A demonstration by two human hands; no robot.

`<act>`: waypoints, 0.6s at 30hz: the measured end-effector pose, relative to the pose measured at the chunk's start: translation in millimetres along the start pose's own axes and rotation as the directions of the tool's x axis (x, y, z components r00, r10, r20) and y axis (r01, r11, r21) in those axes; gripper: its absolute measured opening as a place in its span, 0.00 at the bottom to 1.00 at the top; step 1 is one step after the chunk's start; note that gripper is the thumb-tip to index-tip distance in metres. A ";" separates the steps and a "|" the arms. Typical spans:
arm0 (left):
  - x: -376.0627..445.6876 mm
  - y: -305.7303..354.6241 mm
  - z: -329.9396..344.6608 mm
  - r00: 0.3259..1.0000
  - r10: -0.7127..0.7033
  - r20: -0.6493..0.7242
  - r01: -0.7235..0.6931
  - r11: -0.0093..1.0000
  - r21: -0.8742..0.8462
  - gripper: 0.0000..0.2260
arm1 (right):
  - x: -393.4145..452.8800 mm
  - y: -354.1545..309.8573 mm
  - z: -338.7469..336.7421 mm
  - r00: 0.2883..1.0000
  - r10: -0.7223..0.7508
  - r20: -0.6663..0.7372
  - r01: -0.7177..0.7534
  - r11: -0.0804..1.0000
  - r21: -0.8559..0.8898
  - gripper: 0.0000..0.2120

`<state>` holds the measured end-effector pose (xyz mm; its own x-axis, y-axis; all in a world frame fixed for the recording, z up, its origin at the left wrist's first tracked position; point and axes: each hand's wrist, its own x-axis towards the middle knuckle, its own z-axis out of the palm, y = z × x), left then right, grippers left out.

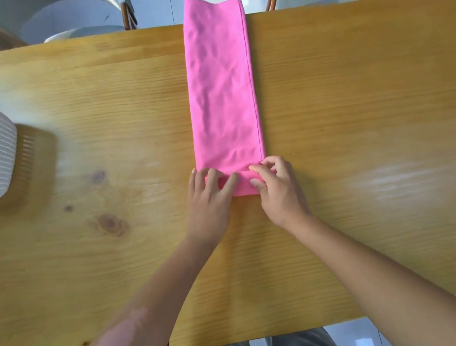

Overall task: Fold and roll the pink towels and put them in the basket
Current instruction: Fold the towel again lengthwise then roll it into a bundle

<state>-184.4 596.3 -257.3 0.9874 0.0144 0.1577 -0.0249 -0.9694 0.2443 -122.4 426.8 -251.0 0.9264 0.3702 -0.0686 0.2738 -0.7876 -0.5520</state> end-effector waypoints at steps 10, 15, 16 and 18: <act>3.7 5.1 15.7 0.993 0.029 0.116 -0.045 0.989 0.142 0.25 | 30.4 -11.0 14.9 0.997 0.079 0.012 -0.077 0.992 -0.104 0.19; 23.8 -11.2 24.9 0.993 0.072 0.088 -0.085 0.985 0.153 0.19 | 48.2 -14.4 9.3 0.994 0.105 -0.020 -0.106 0.989 -0.104 0.18; 25.7 -14.1 26.3 0.994 0.081 0.074 -0.091 0.987 0.136 0.18 | 51.3 -15.1 6.7 0.994 0.095 -0.044 -0.099 0.989 -0.109 0.18; 30.9 -18.6 26.4 0.996 0.068 0.052 -0.072 0.993 0.095 0.20 | 54.2 -15.0 1.7 0.994 0.031 -0.104 -0.046 0.989 -0.141 0.17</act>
<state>-149.3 608.4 -282.2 0.9902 -0.0639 0.1241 -0.0812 -0.9868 0.1398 -76.7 459.5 -247.8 0.9563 0.2923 0.0006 0.2647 -0.8651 -0.4259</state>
